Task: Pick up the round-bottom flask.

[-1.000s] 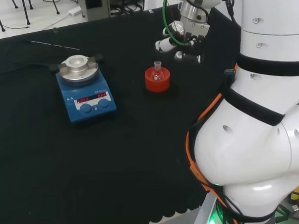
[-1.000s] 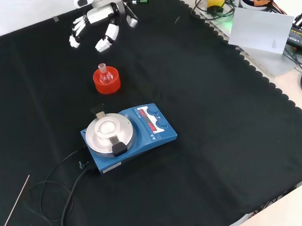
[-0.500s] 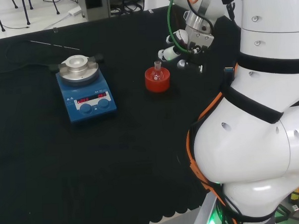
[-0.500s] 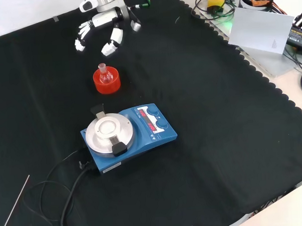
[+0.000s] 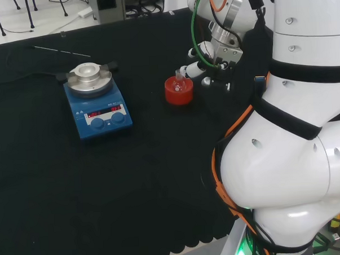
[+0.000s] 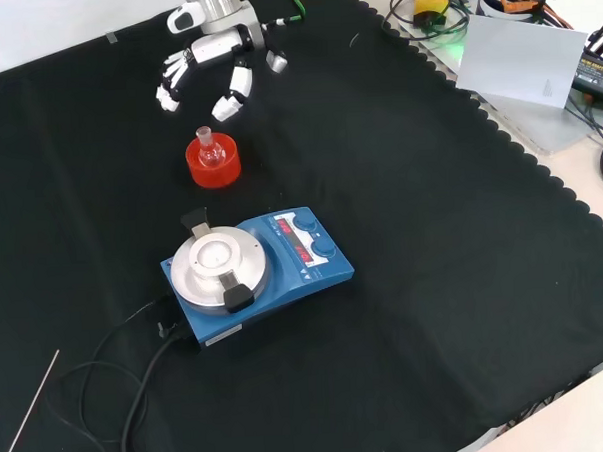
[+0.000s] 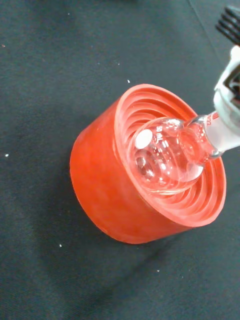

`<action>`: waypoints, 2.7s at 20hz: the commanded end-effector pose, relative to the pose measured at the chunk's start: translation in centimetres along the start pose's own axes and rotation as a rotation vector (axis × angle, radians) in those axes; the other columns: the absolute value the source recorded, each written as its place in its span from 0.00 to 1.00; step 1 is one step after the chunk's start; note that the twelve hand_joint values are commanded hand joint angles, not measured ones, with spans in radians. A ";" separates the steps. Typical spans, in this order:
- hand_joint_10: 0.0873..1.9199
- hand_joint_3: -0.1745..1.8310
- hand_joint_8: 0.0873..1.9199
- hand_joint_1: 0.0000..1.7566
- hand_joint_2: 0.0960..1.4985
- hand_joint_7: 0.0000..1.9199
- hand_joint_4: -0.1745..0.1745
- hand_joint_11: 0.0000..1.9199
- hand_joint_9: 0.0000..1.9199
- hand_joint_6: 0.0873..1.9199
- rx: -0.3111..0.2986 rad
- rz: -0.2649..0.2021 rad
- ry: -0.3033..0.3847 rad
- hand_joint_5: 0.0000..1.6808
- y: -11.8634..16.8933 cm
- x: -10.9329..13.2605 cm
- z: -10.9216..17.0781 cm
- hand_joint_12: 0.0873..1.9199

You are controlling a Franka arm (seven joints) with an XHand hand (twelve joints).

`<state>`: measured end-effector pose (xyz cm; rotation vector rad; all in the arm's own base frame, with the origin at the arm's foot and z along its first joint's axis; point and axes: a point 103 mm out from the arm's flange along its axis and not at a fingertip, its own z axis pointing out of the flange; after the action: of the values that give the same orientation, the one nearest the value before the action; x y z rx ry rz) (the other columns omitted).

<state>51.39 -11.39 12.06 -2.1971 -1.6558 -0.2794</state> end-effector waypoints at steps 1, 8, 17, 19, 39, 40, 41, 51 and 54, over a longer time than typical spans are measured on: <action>0.29 0.45 0.26 0.49 0.36 0.12 0.41 0.00 0.20 0.00 -0.001 -0.014 0.020 0.35 0.4 0.1 1.2 0.60; 0.29 0.45 0.27 0.49 0.36 0.13 0.41 0.00 0.20 0.00 0.012 -0.042 0.039 0.37 1.0 0.2 2.5 0.60; 0.29 0.45 0.26 0.48 0.36 0.13 0.41 0.00 0.20 0.00 0.003 -0.034 0.145 0.38 1.3 -0.5 2.9 0.60; 0.29 0.45 0.26 0.48 0.36 0.13 0.42 0.00 0.20 0.00 0.007 -0.037 0.148 0.38 1.4 -0.6 3.1 0.60; 0.27 0.44 0.25 0.48 0.36 0.13 0.43 0.00 0.22 0.29 -0.002 -0.072 0.147 0.37 1.8 0.0 4.2 0.63; 0.27 0.44 0.25 0.48 0.36 0.13 0.43 0.00 0.22 0.31 -0.003 -0.073 0.149 0.36 1.9 0.0 4.2 0.63; 0.27 0.44 0.25 0.48 0.36 0.13 0.43 0.00 0.22 0.33 -0.004 -0.073 0.149 0.36 1.9 0.0 4.2 0.63; 0.27 0.44 0.25 0.49 0.36 0.14 0.43 0.00 0.22 0.37 -0.004 -0.081 0.145 0.35 2.1 0.3 4.7 0.64; 0.27 0.44 0.26 0.49 0.36 0.14 0.43 0.00 0.22 0.38 -0.004 -0.081 0.143 0.35 2.2 0.6 4.7 0.64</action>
<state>53.24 -9.65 7.58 -2.0631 -1.6673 -0.4532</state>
